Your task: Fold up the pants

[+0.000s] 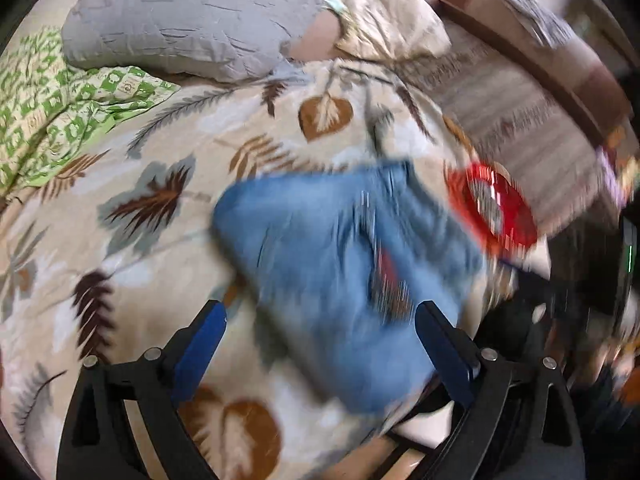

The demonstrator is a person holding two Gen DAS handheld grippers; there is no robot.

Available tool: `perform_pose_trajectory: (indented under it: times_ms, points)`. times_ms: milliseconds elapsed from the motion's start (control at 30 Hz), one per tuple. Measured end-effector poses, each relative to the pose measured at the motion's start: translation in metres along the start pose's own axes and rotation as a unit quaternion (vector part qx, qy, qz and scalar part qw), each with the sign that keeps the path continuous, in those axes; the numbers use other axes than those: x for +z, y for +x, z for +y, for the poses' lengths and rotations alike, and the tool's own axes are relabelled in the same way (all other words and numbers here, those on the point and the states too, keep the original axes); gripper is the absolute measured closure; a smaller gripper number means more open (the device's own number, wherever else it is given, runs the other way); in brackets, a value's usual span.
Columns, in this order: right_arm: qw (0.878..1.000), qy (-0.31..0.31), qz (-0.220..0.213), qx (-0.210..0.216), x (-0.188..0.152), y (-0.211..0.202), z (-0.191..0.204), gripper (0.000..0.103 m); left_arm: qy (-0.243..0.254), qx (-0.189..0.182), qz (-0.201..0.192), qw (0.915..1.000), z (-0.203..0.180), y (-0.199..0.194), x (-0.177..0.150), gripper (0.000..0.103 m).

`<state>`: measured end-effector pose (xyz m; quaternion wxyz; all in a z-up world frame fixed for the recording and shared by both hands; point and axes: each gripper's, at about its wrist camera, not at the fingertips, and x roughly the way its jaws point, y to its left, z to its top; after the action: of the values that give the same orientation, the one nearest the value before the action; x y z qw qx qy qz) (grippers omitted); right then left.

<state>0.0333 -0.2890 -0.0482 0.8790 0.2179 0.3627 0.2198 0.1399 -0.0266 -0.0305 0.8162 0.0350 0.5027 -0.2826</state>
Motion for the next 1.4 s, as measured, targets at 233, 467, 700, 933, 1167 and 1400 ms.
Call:
perform_pose_trajectory:
  times_ms: [233,467,700,933,1167,1400]
  points:
    - [0.992,-0.099,0.069,-0.022,0.013,0.034,0.029,0.023,0.077,0.004,-0.031,0.9966,-0.024,-0.004,-0.057,0.008]
    - [0.981,-0.139,0.127,-0.052,0.014,0.070,0.034,0.073,0.179,0.074,-0.040,0.9802,-0.061,0.040,-0.070,0.040]
    - [0.977,-0.157,0.117,-0.081,0.021,0.054,0.022,0.091,0.155,0.060,-0.003,0.9861,-0.038,0.044,-0.072,0.093]
    - [0.976,-0.138,0.144,-0.084,0.010,0.077,-0.010,0.092,0.123,0.039,0.022,0.9915,-0.024,0.070,-0.082,0.093]
    - [0.980,-0.126,0.127,-0.087,0.012,0.066,-0.015,0.071,0.131,0.040,0.014,0.9905,-0.023,0.056,-0.087,0.072]
    - [0.981,-0.131,0.090,-0.109,0.032,0.031,-0.011,0.032,0.043,0.025,-0.041,0.9979,0.018,-0.007,-0.081,0.022]
